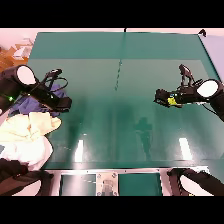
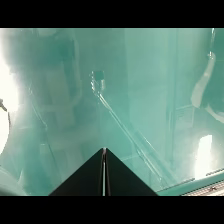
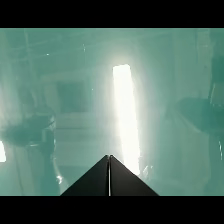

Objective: Fold the shirts.

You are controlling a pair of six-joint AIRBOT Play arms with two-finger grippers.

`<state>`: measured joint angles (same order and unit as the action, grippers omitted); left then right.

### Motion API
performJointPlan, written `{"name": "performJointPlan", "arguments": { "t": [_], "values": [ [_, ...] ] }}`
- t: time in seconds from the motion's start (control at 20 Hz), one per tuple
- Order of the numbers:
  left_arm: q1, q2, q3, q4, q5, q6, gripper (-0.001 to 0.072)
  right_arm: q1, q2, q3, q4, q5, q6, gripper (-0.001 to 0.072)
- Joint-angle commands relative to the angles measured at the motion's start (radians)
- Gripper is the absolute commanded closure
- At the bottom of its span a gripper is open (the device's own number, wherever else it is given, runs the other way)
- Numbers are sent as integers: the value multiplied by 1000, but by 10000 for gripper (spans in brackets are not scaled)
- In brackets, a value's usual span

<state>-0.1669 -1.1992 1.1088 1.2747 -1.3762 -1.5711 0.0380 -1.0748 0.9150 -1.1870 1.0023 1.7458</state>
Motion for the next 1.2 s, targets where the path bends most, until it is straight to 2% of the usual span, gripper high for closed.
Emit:
{"name": "performJointPlan", "arguments": {
  "t": [0.0, 0.4, 0.45, 0.5, 0.55, 0.65, 0.7, 0.75, 0.8, 0.95, 1.05, 1.15],
  "values": [
    [0, 0, 0, 0, 15, 0, 686, 0, 0, 0, 0, 0, 0, 693],
    [0, 0, 0, -3, 227, 16, 685, -2, 0, 0, -4, -35, 0, 693],
    [0, 0, 0, 4, 249, 17, 636, -2, 0, 0, -2, -37, 1, 693],
    [0, 0, 0, 42, 275, 16, 220, -2, 0, 0, 1, -41, 1, 693],
    [0, 0, 0, 127, 301, -35, -6, 0, 0, 0, 6, -46, 1, 693],
    [14, -6, 0, 367, 351, -167, 4, 0, 0, 0, 8, -54, 1, 691],
    [42, -21, 0, 441, 361, -193, 4, 0, 0, 0, 8, -58, 1, 690],
    [81, -46, 0, 460, 364, -189, 4, 0, 0, 0, 8, -68, 1, 640],
    [129, -86, 0, 453, 357, -179, 4, 0, 0, 0, 8, -87, 0, 556],
    [214, -216, 0, 444, 389, -167, 4, 0, -4, 0, 8, -138, 1, 442],
    [217, -276, 0, 431, 458, -119, 5, 0, -4, 0, 8, -159, 1, 438],
    [218, -318, 1, 425, 497, -118, 12, 0, -4, 0, 8, -165, 1, 439]
  ]
}}
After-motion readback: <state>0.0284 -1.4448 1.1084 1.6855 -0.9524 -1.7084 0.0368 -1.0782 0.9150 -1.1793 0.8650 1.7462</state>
